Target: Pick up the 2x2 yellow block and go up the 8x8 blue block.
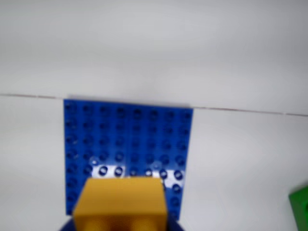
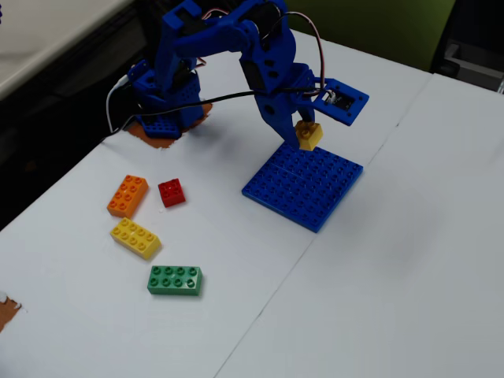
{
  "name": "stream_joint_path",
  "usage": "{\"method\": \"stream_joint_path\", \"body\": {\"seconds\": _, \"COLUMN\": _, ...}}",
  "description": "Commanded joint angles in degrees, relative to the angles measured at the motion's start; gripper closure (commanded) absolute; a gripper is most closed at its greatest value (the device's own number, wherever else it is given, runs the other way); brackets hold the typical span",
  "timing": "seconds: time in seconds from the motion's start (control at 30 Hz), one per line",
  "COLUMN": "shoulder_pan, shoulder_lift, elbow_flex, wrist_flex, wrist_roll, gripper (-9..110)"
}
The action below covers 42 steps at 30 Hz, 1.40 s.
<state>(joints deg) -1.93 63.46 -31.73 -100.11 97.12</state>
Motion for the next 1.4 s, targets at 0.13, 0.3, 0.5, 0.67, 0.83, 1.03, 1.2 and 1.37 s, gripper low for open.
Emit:
{"method": "stream_joint_path", "body": {"seconds": 0.13, "shoulder_pan": 1.14, "shoulder_lift": 4.57, "elbow_flex": -6.06, "wrist_flex": -0.26, "wrist_roll": 1.49, "gripper": 101}}
{"method": "stream_joint_path", "body": {"seconds": 0.3, "shoulder_pan": 4.22, "shoulder_lift": 5.45, "elbow_flex": -6.5, "wrist_flex": -0.09, "wrist_roll": -1.58, "gripper": 101}}
{"method": "stream_joint_path", "body": {"seconds": 0.5, "shoulder_pan": 4.22, "shoulder_lift": 5.89, "elbow_flex": -4.83, "wrist_flex": 0.18, "wrist_roll": -3.25, "gripper": 101}}
{"method": "stream_joint_path", "body": {"seconds": 0.67, "shoulder_pan": 3.96, "shoulder_lift": 4.48, "elbow_flex": -1.76, "wrist_flex": 0.7, "wrist_roll": -8.79, "gripper": 101}}
{"method": "stream_joint_path", "body": {"seconds": 0.83, "shoulder_pan": 3.34, "shoulder_lift": 3.16, "elbow_flex": -0.35, "wrist_flex": 0.7, "wrist_roll": -8.7, "gripper": 101}}
{"method": "stream_joint_path", "body": {"seconds": 1.03, "shoulder_pan": 2.81, "shoulder_lift": 3.16, "elbow_flex": -0.62, "wrist_flex": 0.09, "wrist_roll": -6.59, "gripper": 101}}
{"method": "stream_joint_path", "body": {"seconds": 1.2, "shoulder_pan": 2.64, "shoulder_lift": 2.55, "elbow_flex": -0.7, "wrist_flex": 0.18, "wrist_roll": -5.54, "gripper": 101}}
{"method": "stream_joint_path", "body": {"seconds": 1.37, "shoulder_pan": 2.55, "shoulder_lift": 2.64, "elbow_flex": -0.62, "wrist_flex": 0.09, "wrist_roll": -5.27, "gripper": 101}}
